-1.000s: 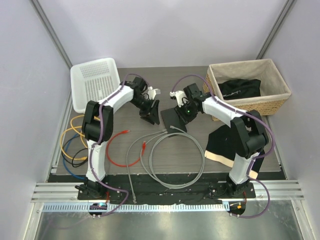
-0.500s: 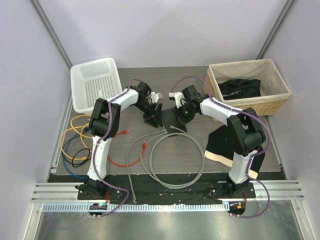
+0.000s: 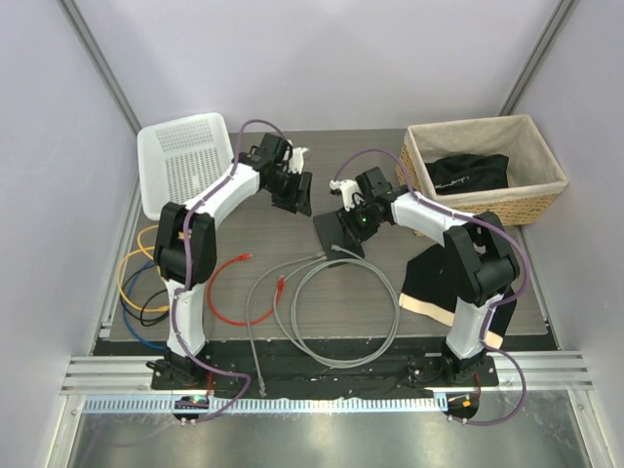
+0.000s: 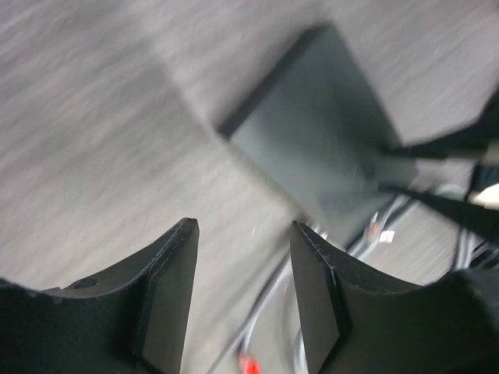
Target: Pull the plug from the switch port
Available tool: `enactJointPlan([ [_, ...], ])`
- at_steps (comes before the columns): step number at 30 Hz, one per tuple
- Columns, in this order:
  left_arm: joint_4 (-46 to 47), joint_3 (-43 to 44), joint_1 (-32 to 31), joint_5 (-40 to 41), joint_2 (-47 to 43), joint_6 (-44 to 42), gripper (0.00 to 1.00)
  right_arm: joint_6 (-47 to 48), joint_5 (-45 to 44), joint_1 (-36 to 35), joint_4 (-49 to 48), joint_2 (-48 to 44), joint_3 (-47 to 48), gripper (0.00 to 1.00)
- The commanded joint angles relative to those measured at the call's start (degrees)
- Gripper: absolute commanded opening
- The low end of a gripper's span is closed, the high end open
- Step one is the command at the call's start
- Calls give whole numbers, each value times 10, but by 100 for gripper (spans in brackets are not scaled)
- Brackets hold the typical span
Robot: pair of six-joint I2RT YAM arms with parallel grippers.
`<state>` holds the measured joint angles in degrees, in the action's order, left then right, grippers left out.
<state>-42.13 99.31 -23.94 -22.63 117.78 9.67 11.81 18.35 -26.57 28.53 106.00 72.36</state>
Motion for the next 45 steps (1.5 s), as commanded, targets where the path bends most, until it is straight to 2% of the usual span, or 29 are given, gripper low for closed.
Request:
enactJointPlan([
  [1,111,7,6,-63,57,54,54,2,-19,-4,20,-11,-24,37],
  [6,151,-67,-11,-165,47,50,55,4,-18,-3,19,-15,-39,37],
  [10,156,-111,-17,-198,46,59,56,1,-14,-4,17,-9,-41,37],
  [13,169,-141,-19,-210,48,59,63,-1,-11,-4,20,-1,-33,37],
  [20,142,-126,-21,-204,64,40,57,-3,-10,-3,23,4,-27,37],
  [26,71,-134,-20,-210,56,-15,55,-2,-12,-4,23,-3,-32,37],
  [30,74,-152,-22,-198,46,-26,55,-2,-12,-4,22,-4,-36,37],
  [38,57,-133,-49,-191,62,-38,55,-3,-12,-4,24,-1,-32,37],
  [45,54,-131,-48,-183,69,-44,54,0,-14,-3,20,-11,-47,37],
])
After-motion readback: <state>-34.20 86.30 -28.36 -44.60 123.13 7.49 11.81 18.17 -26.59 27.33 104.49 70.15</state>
